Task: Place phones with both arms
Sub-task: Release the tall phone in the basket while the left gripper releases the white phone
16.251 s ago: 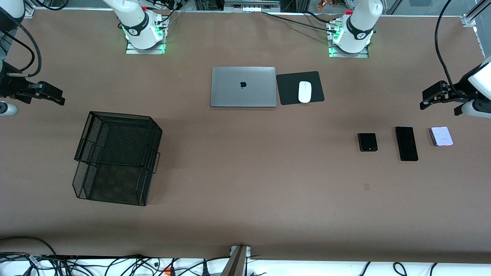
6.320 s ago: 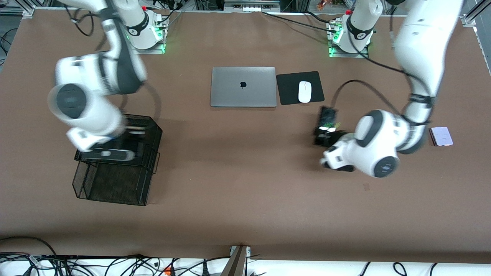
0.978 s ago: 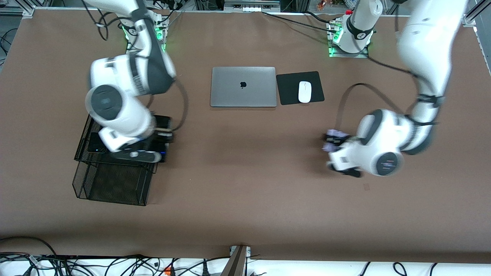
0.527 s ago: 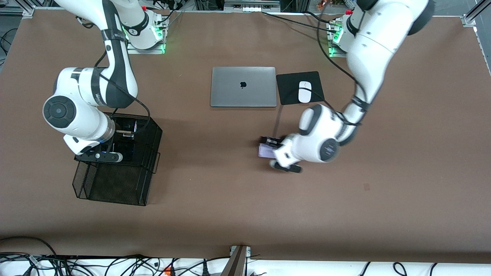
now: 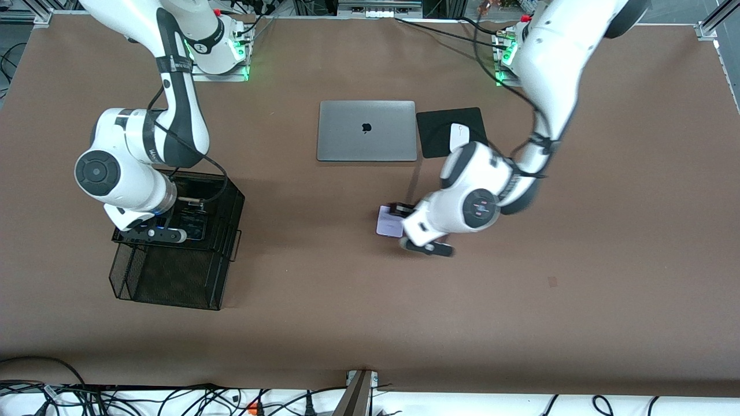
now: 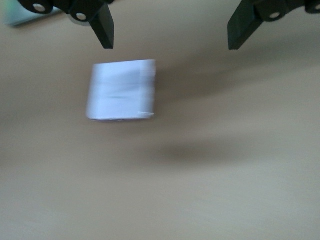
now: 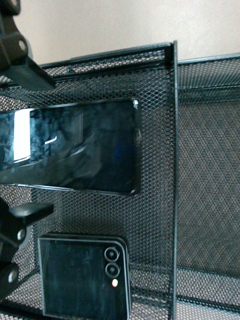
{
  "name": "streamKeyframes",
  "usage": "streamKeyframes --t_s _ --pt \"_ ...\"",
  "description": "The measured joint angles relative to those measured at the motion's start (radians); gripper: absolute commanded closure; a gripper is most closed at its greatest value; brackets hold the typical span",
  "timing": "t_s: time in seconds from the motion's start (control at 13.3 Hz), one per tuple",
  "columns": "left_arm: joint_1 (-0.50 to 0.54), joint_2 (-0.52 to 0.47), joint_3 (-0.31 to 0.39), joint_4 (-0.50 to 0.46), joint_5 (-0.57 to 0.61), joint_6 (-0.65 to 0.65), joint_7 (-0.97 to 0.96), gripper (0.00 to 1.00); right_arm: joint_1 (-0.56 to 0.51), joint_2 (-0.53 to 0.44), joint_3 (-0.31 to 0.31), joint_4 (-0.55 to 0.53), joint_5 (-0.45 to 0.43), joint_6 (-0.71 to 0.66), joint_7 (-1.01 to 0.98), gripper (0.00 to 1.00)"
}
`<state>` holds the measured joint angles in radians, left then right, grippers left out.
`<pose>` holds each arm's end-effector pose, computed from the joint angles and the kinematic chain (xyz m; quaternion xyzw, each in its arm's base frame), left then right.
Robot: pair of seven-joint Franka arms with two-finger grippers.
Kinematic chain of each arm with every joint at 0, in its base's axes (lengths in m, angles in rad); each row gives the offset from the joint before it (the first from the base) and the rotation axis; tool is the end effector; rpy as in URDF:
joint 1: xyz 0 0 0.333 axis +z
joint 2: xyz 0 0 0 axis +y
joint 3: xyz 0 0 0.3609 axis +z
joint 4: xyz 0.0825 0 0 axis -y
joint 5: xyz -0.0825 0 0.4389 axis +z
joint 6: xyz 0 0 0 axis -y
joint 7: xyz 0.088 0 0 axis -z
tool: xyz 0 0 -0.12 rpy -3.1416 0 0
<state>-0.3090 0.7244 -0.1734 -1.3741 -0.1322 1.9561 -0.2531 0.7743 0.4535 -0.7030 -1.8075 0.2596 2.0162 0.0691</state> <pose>0.7101 -0.3525 0.2757 0.9885 -0.0673 -0.1042 0.0861 0.6766 0.1022 0.3309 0.9964 -0.0470 -0.0598 0.0362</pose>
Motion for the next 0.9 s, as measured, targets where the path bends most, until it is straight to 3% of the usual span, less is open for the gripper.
streamKeyframes --t_s 0.15,0.38,0.6,0.75,0.9 --pt "0.045 -0.089 0.039 0.012 0.127 -0.116 0.003 0.00 0.000 -0.006 0.000 0.035 0.001 -0.025 0.000 0.00" --pt "0.105 -0.244 0.045 0.020 0.252 -0.260 0.033 0.00 0.001 -0.009 0.000 0.171 0.001 -0.167 0.002 0.00" --pt "0.150 -0.392 0.052 0.024 0.248 -0.373 0.079 0.00 0.023 -0.019 0.005 0.327 0.002 -0.297 0.062 0.00" --pt "0.218 -0.488 0.058 0.011 0.202 -0.392 0.176 0.00 0.091 -0.018 0.012 0.368 0.005 -0.313 0.187 0.00" --pt "0.282 -0.594 0.072 -0.063 0.188 -0.362 0.243 0.00 0.181 0.003 0.023 0.388 0.005 -0.300 0.354 0.00"
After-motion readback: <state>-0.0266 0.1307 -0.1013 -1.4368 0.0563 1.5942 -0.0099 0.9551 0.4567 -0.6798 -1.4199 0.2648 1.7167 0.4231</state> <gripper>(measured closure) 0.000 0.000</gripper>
